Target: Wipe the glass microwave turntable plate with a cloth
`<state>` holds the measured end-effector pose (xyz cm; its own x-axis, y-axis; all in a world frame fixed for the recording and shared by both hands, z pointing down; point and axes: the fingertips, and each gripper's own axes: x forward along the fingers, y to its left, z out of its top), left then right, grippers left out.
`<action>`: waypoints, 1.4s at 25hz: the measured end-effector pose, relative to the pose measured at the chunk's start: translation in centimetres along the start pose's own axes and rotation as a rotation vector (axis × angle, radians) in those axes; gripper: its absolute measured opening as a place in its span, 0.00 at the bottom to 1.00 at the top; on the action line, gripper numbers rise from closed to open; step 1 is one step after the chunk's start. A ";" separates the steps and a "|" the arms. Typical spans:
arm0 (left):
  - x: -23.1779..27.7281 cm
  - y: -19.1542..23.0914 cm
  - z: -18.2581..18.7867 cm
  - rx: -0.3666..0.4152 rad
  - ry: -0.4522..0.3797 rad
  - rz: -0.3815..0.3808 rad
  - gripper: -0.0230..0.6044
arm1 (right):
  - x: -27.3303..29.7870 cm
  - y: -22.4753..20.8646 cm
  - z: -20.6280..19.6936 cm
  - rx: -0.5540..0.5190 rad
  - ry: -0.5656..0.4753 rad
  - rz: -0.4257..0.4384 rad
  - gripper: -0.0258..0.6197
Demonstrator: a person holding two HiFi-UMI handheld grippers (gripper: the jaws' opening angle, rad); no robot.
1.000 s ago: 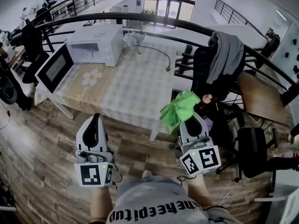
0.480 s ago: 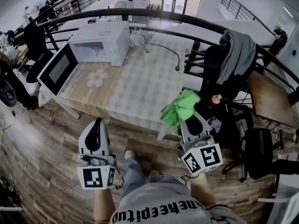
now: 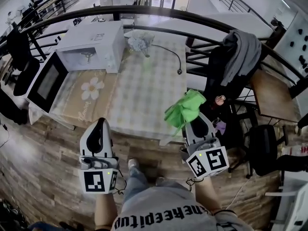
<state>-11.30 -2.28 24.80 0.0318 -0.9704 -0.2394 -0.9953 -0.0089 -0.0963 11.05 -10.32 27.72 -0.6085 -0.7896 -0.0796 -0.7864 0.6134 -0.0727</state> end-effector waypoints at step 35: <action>16.8 9.0 -8.1 -0.084 0.022 -0.262 0.05 | 17.1 -1.3 -16.4 0.078 0.406 -0.191 0.14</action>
<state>-20.46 -20.61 27.76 0.2878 -0.9375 -0.1957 -0.9576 -0.2791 -0.0710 -0.11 -24.93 42.78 -0.4577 -0.8224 0.3380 -0.8879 0.4430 -0.1245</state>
